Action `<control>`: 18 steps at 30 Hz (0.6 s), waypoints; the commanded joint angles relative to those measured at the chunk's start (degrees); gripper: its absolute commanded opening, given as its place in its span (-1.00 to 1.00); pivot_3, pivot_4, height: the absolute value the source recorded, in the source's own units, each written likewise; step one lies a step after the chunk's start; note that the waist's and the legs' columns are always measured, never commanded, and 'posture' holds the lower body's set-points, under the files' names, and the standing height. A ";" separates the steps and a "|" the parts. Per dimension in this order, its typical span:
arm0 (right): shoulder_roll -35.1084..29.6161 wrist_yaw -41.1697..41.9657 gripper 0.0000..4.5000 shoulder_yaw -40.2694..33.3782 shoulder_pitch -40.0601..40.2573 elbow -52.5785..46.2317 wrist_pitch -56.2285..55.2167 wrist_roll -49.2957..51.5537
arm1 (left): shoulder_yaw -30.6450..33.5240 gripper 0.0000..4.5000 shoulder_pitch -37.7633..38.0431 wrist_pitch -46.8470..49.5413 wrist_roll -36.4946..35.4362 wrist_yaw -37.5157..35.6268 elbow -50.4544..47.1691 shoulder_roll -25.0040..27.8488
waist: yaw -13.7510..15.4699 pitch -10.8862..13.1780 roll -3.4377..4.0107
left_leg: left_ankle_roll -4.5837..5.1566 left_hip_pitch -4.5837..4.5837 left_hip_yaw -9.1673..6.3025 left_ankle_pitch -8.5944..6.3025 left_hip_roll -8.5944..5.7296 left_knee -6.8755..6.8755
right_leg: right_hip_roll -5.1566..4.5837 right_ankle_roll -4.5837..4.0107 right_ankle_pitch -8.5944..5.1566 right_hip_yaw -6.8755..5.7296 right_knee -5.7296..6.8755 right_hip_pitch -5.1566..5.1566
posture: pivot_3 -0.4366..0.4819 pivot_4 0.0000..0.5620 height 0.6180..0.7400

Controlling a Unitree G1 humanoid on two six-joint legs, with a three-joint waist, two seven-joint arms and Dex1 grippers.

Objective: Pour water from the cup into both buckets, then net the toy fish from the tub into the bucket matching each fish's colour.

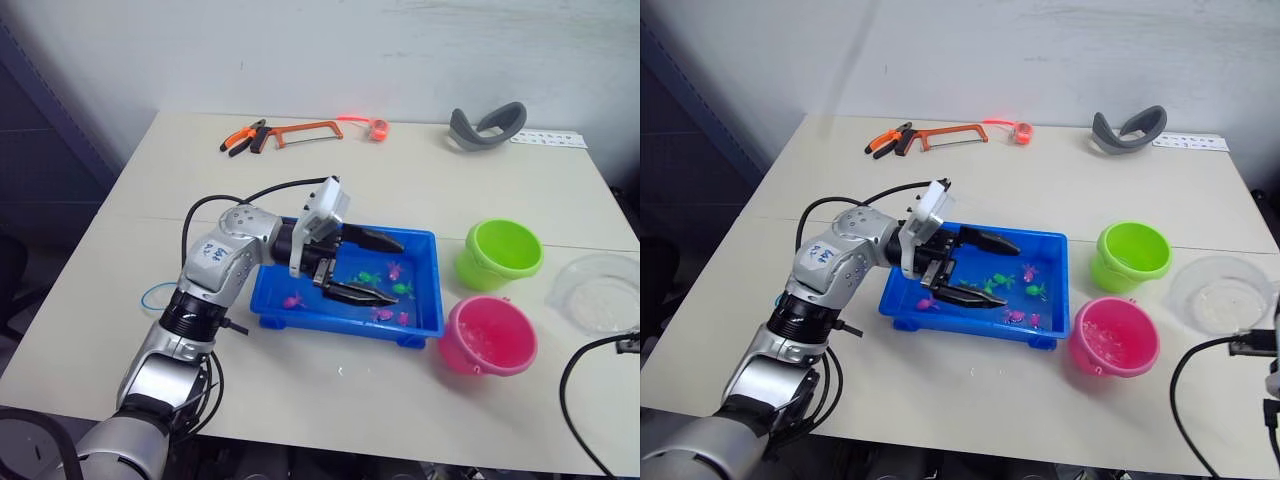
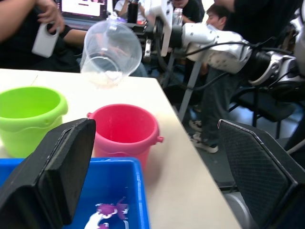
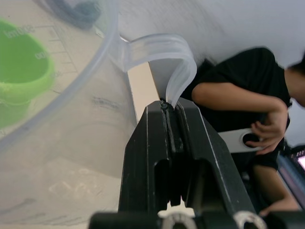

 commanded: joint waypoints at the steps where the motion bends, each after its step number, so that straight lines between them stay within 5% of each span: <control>1: -4.28 -2.44 -0.99 -2.33 -3.93 0.75 5.53 1.08 | -0.32 1.00 -2.62 -2.25 3.74 3.96 3.36 -1.85 | 0.11 0.00 0.00 | 0.01 -0.01 -0.02 0.00 0.00 -0.01 | 0.00 0.00 0.00 0.02 0.01 0.00 | -0.05 -0.47 1.00; 11: -16.47 -7.19 -0.99 10.78 -14.91 10.41 7.85 -11.79 | 1.22 1.00 -6.30 -1.01 8.91 13.19 10.37 -6.97 | 0.19 0.00 0.00 | 0.05 -0.26 0.15 0.01 0.01 -0.10 | 0.00 0.01 0.00 -0.01 0.15 -0.42 | -0.05 -0.47 1.00; 18: -21.53 -8.73 -0.99 19.56 -19.24 14.58 5.45 -20.64 | 1.59 1.00 -5.41 -0.72 8.41 13.24 8.52 -7.07 | 0.20 0.00 0.00 | 0.13 -1.02 0.29 0.07 -0.02 0.19 | -0.06 0.03 0.01 0.07 0.65 -1.34 | -0.05 -0.47 1.00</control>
